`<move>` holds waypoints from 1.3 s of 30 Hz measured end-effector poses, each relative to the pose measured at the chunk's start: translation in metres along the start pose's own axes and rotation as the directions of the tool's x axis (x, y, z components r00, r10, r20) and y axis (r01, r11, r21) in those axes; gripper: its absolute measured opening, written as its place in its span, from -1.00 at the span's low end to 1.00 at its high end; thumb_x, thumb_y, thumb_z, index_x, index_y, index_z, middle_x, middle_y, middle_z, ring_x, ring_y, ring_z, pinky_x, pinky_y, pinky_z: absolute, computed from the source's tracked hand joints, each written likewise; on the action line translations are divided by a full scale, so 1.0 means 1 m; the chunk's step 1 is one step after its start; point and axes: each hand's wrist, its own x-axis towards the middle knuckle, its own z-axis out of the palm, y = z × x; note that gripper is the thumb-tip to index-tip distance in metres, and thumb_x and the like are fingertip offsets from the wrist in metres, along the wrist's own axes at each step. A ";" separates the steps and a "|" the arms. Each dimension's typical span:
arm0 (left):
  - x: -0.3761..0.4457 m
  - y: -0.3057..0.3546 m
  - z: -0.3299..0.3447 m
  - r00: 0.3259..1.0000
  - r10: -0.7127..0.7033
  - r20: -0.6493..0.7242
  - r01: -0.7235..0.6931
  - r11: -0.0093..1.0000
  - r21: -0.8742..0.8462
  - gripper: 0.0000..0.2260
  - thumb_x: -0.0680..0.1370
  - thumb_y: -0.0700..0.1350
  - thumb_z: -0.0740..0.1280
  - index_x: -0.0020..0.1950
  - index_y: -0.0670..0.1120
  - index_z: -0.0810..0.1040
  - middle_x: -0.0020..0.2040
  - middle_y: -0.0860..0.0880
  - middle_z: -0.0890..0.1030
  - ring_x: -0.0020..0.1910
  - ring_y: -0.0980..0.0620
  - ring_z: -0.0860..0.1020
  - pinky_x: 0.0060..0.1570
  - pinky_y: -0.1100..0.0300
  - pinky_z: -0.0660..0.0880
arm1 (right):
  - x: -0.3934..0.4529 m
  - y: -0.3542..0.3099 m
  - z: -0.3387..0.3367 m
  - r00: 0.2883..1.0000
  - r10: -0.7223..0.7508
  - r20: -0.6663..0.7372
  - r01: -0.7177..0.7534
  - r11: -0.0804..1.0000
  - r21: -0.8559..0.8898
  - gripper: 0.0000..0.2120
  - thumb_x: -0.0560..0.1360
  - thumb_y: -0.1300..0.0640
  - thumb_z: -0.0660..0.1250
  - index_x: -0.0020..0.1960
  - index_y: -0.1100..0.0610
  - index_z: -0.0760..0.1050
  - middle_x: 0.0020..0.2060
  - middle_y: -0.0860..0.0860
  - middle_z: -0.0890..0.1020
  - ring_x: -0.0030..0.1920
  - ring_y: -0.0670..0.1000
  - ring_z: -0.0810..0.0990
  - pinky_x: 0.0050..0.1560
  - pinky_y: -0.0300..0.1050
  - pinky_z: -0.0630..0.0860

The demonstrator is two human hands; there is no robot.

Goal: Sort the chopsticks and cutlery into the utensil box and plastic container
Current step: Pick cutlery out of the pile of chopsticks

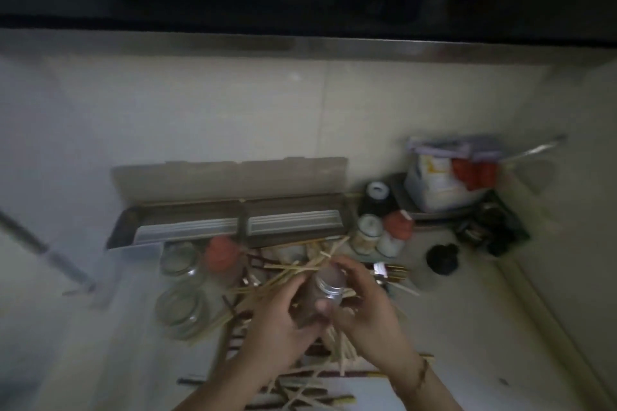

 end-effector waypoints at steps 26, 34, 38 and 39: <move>0.136 0.075 0.228 0.934 0.077 0.350 -0.265 0.807 0.528 -0.35 0.46 0.08 0.40 0.50 0.02 0.23 0.40 0.01 0.32 0.36 -0.03 0.35 0.26 0.09 0.41 | 0.034 0.209 -0.255 0.540 0.349 -0.766 -0.547 0.837 -0.004 -0.71 0.39 0.11 0.39 0.09 0.14 0.54 0.07 0.21 0.57 0.03 0.23 0.55 0.02 -0.01 0.53; 0.152 0.068 0.232 0.941 0.097 0.325 -0.248 0.850 0.465 -0.50 0.38 -0.08 0.45 0.31 -0.01 0.45 0.25 -0.01 0.46 0.18 -0.05 0.50 0.11 0.15 0.46 | 0.042 0.215 -0.261 0.574 0.299 -0.762 -0.541 0.837 -0.079 -0.66 0.42 0.16 0.39 0.17 0.23 0.50 0.12 0.23 0.55 0.13 0.25 0.50 0.08 -0.01 0.47; 0.158 0.068 0.230 0.931 0.003 0.365 -0.195 0.850 0.489 -0.39 0.39 -0.01 0.46 0.41 0.03 0.36 0.33 0.00 0.44 0.26 -0.03 0.47 0.18 0.16 0.44 | 0.040 0.208 -0.260 0.572 0.306 -0.761 -0.504 0.863 -0.032 -0.57 0.44 0.15 0.38 0.28 0.20 0.43 0.16 0.22 0.55 0.09 0.24 0.54 -0.01 -0.05 0.46; 0.158 0.067 0.231 0.927 -0.018 0.375 -0.182 0.851 0.492 -0.37 0.39 0.00 0.46 0.43 0.04 0.34 0.34 0.00 0.43 0.27 -0.03 0.46 0.20 0.16 0.43 | 0.036 0.208 -0.258 0.561 0.316 -0.765 -0.493 0.870 -0.002 -0.53 0.45 0.16 0.39 0.32 0.20 0.39 0.16 0.21 0.56 0.08 0.24 0.55 -0.05 -0.10 0.42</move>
